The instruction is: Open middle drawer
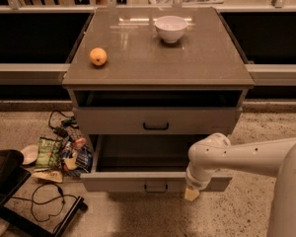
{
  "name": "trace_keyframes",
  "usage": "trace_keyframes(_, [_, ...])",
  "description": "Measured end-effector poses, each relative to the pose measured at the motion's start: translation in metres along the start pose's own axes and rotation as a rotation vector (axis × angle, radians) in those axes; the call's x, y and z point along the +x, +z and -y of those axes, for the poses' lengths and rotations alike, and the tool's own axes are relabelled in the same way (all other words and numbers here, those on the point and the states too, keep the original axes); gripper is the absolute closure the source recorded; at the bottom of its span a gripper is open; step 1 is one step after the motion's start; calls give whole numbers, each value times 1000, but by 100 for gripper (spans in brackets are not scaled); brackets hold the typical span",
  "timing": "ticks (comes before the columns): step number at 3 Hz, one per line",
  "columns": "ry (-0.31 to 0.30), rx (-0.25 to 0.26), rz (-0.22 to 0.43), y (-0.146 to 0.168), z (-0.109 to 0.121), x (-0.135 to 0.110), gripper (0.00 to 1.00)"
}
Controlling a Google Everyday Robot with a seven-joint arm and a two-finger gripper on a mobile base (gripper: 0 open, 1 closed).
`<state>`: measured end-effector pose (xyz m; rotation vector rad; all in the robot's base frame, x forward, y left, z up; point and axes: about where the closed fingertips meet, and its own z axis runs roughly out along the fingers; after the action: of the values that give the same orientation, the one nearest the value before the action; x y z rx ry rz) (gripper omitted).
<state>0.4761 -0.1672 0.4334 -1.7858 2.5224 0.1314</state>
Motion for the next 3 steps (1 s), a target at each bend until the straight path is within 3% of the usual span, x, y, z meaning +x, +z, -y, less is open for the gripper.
trace_keyframes(1, [0,0,0,0,0,0,73])
trace_keyframes(2, [15,-19,-13,-9,-28,9,96])
trace_keyframes(3, [15,-19,-13,-9,-28,9,100])
